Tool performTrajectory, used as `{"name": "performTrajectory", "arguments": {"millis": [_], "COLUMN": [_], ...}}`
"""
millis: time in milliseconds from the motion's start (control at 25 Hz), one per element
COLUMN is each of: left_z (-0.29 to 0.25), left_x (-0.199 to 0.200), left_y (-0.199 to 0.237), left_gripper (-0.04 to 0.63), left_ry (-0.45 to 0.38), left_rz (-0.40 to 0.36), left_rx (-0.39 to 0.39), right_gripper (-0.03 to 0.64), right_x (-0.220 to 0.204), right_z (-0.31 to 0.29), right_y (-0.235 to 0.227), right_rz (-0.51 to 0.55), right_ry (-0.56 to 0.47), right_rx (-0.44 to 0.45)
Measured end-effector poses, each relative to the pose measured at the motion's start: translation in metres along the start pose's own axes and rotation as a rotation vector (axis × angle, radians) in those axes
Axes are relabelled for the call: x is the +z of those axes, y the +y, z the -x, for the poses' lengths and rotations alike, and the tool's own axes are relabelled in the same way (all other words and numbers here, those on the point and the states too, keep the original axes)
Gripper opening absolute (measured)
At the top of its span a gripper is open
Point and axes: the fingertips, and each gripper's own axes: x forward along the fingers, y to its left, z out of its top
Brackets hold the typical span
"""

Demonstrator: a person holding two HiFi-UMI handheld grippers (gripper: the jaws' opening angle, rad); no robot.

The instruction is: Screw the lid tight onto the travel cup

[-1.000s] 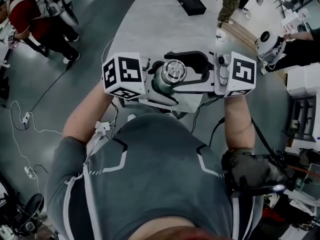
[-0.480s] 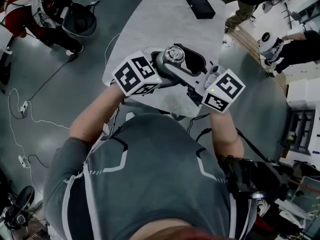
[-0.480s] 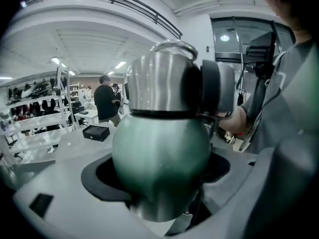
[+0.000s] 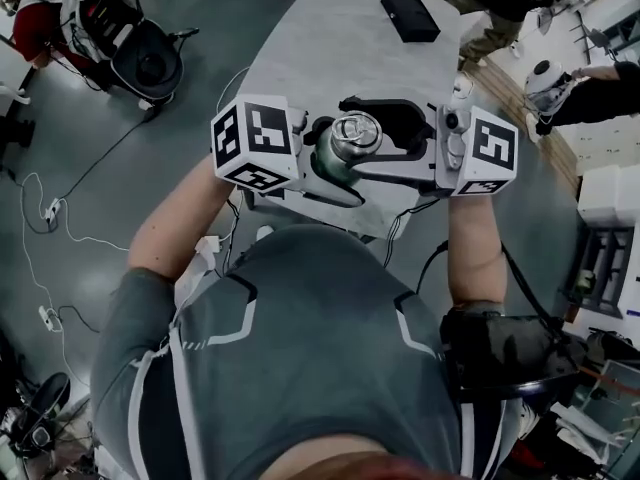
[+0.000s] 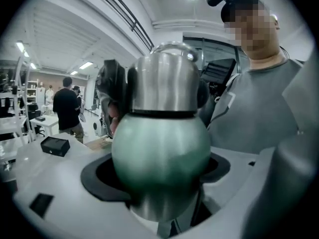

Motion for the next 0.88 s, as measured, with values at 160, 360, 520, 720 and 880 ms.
{"name": "performTrajectory", "arguments": {"millis": [160,360,520,720,880], "left_z": [0.015,0.021,0.023,0.019,0.011], "left_x": [-0.008,-0.034,-0.051,-0.055,-0.038], "left_y": [0.036,0.085,0.106,0.108,0.077], "left_gripper": [0.403,0.402,0.402,0.402,0.402], "left_ry": [0.0,0.069,0.109,0.15,0.041], "left_rz": [0.035,0.097,0.121,0.087,0.093], "left_rx": [0.144,0.437,0.551,0.584,0.382], "right_gripper": [0.267,0.265,0.265,0.265,0.285], "right_x": [-0.006,-0.034,-0.05,-0.055,-0.041], "right_z": [-0.004,0.012,0.018,0.021,0.018], "right_y": [-0.032,-0.07,-0.088,-0.083,-0.06], "right_rz": [-0.014,-0.091,-0.162,-0.149,-0.101], "right_ry": [0.0,-0.01,-0.028,0.018,0.024], "right_rx": [-0.124,-0.482,-0.646,-0.656,-0.453]}}
